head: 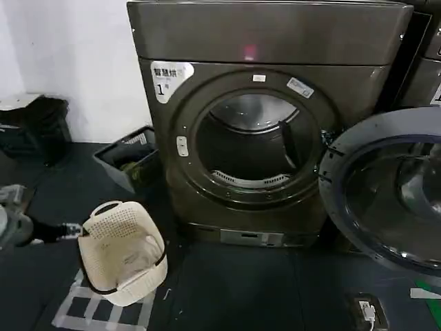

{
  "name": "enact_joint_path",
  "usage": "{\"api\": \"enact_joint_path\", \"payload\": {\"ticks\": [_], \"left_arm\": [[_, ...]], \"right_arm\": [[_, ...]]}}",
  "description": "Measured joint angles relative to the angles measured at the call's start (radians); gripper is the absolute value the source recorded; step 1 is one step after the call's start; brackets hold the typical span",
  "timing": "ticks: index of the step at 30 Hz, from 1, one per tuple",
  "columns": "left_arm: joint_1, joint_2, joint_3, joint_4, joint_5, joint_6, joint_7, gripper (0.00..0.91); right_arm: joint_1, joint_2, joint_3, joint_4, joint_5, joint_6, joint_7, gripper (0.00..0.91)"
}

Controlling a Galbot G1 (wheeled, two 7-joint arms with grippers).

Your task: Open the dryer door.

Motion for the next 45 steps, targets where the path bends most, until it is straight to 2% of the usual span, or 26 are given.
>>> {"api": "enact_joint_path", "payload": {"ticks": [6,10,18,29,37,41,45], "left_arm": [[0.013,0.015,-0.007,-0.007,-0.007,0.000,0.002,0.907],[0.021,0.024,-0.011,0.002,0.059,0.000,0.034,0.907],[0.019,0.008,-0.023,0.054,0.202,0.000,0.143,0.907],[0.004,-0.054,0.016,0.049,0.424,0.000,0.295,0.907],[0.008,-0.081,0.042,0.071,0.662,-0.233,0.440,0.907],[0.014,-0.090,0.059,0.102,0.841,-0.369,0.542,0.907],[-0.001,-0.108,0.065,0.144,0.948,-0.479,0.606,0.907]], "right_arm": [[-0.005,0.005,-0.009,0.005,0.000,0.010,0.000,0.907],[-0.006,0.002,-0.009,0.002,0.000,0.015,0.000,0.907],[-0.006,0.008,-0.019,0.004,-0.001,0.018,0.000,0.907],[-0.004,0.016,-0.018,0.019,-0.006,0.015,0.000,0.907],[-0.005,0.018,-0.016,0.035,-0.006,0.011,-0.002,0.907],[-0.005,0.025,-0.017,0.039,-0.008,0.011,-0.002,0.907],[-0.005,0.033,-0.017,0.042,-0.010,0.012,-0.002,0.907]]}}
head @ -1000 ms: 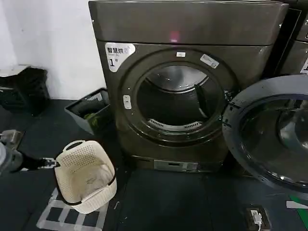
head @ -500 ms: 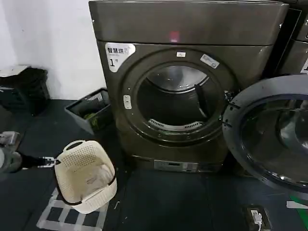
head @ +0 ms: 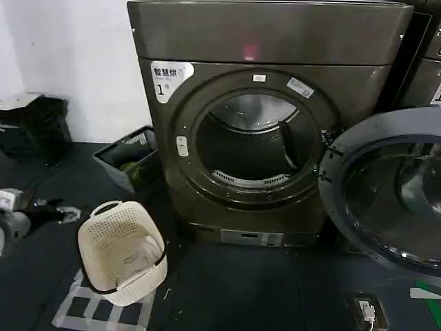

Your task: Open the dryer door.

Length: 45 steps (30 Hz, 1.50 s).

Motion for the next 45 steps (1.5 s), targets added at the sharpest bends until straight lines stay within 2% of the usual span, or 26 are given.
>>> {"api": "enact_joint_path", "payload": {"ticks": [2,4,9,12,17,21,25,29,45], "left_arm": [[-0.023,-0.020,0.017,0.025,0.062,-0.040,0.037,0.907],[-0.082,-0.056,0.076,0.049,0.097,-0.031,0.035,0.907],[-0.377,-0.196,0.332,0.123,0.100,0.033,-0.041,0.907],[-0.566,-0.278,0.476,0.145,0.043,0.135,-0.088,0.907],[-0.829,-0.397,0.606,0.176,-0.085,0.391,-0.184,0.907],[-0.977,-0.435,0.669,0.199,-0.186,0.466,-0.279,0.907],[-1.043,-0.434,0.724,0.204,-0.220,0.479,-0.335,0.907],[-1.071,-0.414,0.773,0.212,-0.196,0.480,-0.336,0.907],[-1.247,-0.365,1.102,0.291,0.091,0.479,-0.110,0.907]], "right_arm": [[-0.002,0.004,0.000,0.004,-0.001,0.000,0.000,0.907],[-0.004,0.010,0.001,0.010,-0.004,-0.002,0.000,0.907],[-0.015,0.012,0.014,0.021,-0.004,-0.007,-0.002,0.907],[-0.023,0.012,0.026,0.021,0.000,-0.009,-0.004,0.907],[-0.034,0.009,0.041,0.015,0.003,-0.010,-0.007,0.907],[-0.031,0.007,0.042,0.013,0.003,-0.010,-0.008,0.907],[-0.021,0.007,0.033,0.016,-0.001,-0.016,-0.011,0.907],[-0.011,0.010,0.020,0.020,-0.010,-0.019,-0.011,0.907],[0.004,0.009,0.002,0.010,-0.022,-0.017,-0.014,0.907]]}}
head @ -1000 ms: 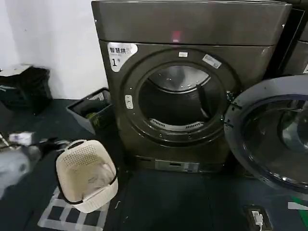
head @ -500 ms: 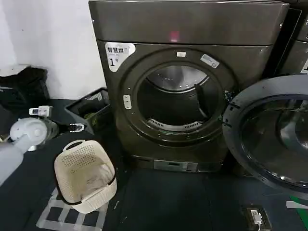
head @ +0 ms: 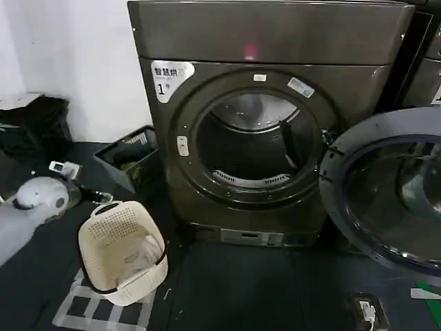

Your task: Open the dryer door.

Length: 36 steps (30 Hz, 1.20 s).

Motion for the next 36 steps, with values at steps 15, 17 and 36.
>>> {"api": "enact_joint_path", "payload": {"ticks": [15,17,36], "left_arm": [[-0.079,0.015,0.084,0.072,0.390,-0.001,0.418,0.907],[-0.087,0.011,0.083,0.083,0.446,-0.001,0.483,0.907],[-0.167,-0.062,0.027,0.197,0.953,-0.001,1.187,0.907]], "right_arm": [[0.015,-0.002,-0.025,-0.005,-0.016,0.003,0.000,0.907],[0.016,-0.003,-0.026,-0.005,-0.016,0.003,0.000,0.907],[0.015,-0.006,-0.028,-0.017,-0.016,0.010,0.000,0.907]]}}
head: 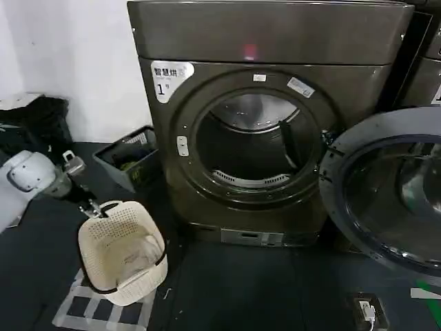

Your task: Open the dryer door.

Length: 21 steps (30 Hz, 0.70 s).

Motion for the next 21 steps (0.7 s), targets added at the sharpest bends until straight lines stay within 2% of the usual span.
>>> {"api": "enact_joint_path", "payload": {"ticks": [4,9,17,21], "left_arm": [[-0.010,-0.019,-0.015,0.019,0.098,0.000,0.162,0.907],[-0.044,-0.054,-0.019,0.061,0.152,0.000,0.311,0.907],[-0.077,-0.092,0.000,0.107,0.243,0.000,0.413,0.907],[-0.096,-0.098,0.014,0.128,0.256,0.000,0.424,0.907]], "right_arm": [[0.000,0.000,-0.001,-0.004,0.000,0.003,0.000,0.907],[0.000,0.000,-0.002,-0.005,0.000,0.005,0.000,0.907],[0.000,0.001,-0.002,-0.007,0.007,0.002,-0.007,0.907],[-0.004,0.008,-0.001,0.007,0.062,0.001,-0.035,0.907]]}}
